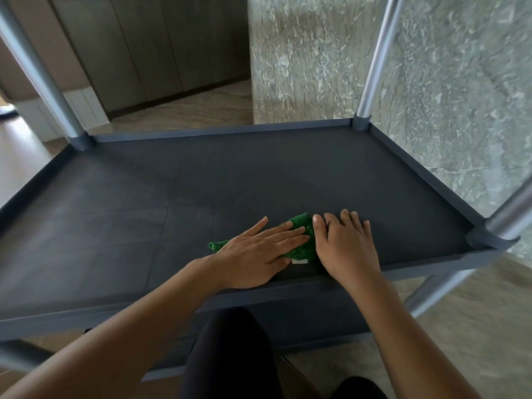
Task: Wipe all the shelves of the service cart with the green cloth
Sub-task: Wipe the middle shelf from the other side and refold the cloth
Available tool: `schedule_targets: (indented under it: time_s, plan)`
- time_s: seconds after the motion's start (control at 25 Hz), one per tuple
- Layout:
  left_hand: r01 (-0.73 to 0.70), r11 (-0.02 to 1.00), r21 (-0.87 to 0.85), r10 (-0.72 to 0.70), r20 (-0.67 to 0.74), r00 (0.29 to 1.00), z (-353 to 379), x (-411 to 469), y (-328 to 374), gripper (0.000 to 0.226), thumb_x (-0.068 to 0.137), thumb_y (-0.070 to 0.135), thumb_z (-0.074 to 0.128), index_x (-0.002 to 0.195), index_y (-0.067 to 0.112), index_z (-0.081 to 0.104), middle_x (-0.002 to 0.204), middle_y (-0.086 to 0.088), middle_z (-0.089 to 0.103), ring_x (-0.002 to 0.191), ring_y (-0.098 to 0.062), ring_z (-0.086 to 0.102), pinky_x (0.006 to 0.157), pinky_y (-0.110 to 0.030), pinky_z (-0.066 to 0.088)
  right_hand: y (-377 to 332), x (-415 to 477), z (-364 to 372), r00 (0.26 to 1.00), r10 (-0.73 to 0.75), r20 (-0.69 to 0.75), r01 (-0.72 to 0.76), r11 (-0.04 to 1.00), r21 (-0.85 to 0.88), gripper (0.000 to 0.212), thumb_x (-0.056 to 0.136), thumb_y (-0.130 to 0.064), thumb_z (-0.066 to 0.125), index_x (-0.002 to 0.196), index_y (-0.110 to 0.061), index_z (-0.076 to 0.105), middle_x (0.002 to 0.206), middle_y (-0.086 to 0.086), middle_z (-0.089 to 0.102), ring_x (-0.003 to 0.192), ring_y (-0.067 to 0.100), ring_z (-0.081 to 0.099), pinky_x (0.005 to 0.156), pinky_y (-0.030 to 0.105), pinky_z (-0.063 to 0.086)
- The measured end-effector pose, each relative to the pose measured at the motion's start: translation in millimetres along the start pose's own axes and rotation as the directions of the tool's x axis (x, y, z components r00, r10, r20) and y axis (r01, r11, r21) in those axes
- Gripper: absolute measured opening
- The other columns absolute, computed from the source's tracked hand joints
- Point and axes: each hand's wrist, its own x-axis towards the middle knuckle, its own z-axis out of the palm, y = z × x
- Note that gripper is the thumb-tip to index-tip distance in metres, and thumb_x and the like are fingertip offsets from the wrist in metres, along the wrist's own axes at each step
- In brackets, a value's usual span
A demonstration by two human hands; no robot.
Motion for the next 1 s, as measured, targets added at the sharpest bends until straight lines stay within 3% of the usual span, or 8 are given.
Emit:
schedule_targets:
  time_s: [0.12, 0.28, 0.48, 0.56, 0.68, 1.0]
  plan:
    - [-0.094, 0.995, -0.042, 0.095, 0.03, 0.995, -1, -20, -7, 0.054, 0.104, 0.03, 0.026, 0.145, 0.044, -0.006, 0.148, 0.031, -0.011, 0.137, 0.013, -0.019, 0.114, -0.025, -0.02, -24, -3, 5, 0.997, -0.074, 0.004, 0.074, 0.995, 0.064, 0.069, 0.093, -0.052, 0.004, 0.138, -0.016, 0.043, 0.15, 0.011, 0.035, 0.143, 0.025, 0.02, 0.118, 0.044, 0.009]
    - [-0.132, 0.986, -0.103, 0.14, 0.069, 0.988, -5, -57, -30, 0.055, 0.104, 0.026, 0.032, 0.146, 0.048, 0.006, 0.152, 0.034, -0.003, 0.139, 0.012, -0.013, 0.113, -0.023, -0.021, -50, -10, 14, 0.988, -0.153, -0.017, 0.154, 0.977, 0.148, 0.057, 0.099, -0.045, 0.011, 0.138, -0.017, 0.042, 0.148, 0.007, 0.037, 0.142, 0.022, 0.023, 0.118, 0.042, 0.012]
    - [-0.125, 0.992, -0.033, 0.125, 0.0, 0.992, -3, -62, -52, 0.058, 0.103, 0.029, 0.033, 0.144, 0.055, 0.002, 0.152, 0.034, -0.001, 0.14, 0.011, -0.009, 0.112, -0.025, -0.024, -59, -20, 27, 0.975, -0.208, 0.078, 0.193, 0.968, 0.161, 0.075, 0.089, -0.063, -0.003, 0.151, -0.021, 0.003, 0.159, 0.003, 0.011, 0.146, 0.017, 0.001, 0.116, 0.034, -0.006]
    - [-0.071, 0.996, 0.053, 0.074, -0.056, 0.996, -3, -51, -68, 0.06, 0.102, 0.028, 0.035, 0.143, 0.053, -0.002, 0.15, 0.035, -0.004, 0.139, 0.014, -0.011, 0.111, -0.025, -0.027, -58, -21, 27, 0.978, -0.198, 0.07, 0.183, 0.966, 0.185, 0.082, 0.082, -0.07, -0.01, 0.15, -0.023, -0.009, 0.159, 0.0, 0.008, 0.146, 0.014, -0.002, 0.115, 0.031, -0.008]
    - [0.068, 0.992, 0.103, -0.054, -0.13, 0.99, -9, -29, -103, 0.06, 0.102, 0.023, 0.038, 0.146, 0.043, 0.002, 0.15, 0.029, 0.004, 0.137, 0.014, -0.013, 0.113, -0.031, -0.023, -59, -25, 25, 0.978, -0.199, 0.061, 0.187, 0.97, 0.156, 0.087, 0.078, -0.073, -0.013, 0.149, -0.023, -0.014, 0.159, 0.0, 0.006, 0.146, 0.013, -0.004, 0.114, 0.029, -0.01]
    - [0.409, 0.912, 0.006, -0.397, -0.224, 0.89, -27, 40, -167, 0.054, 0.101, 0.019, 0.028, 0.152, 0.029, 0.014, 0.159, 0.015, 0.011, 0.145, -0.001, -0.002, 0.117, -0.04, -0.013, -65, -24, 25, 0.974, -0.211, 0.089, 0.209, 0.978, 0.029, 0.091, 0.075, -0.071, -0.019, 0.151, -0.026, 0.004, 0.16, 0.001, -0.002, 0.145, 0.015, -0.011, 0.114, 0.034, -0.013]
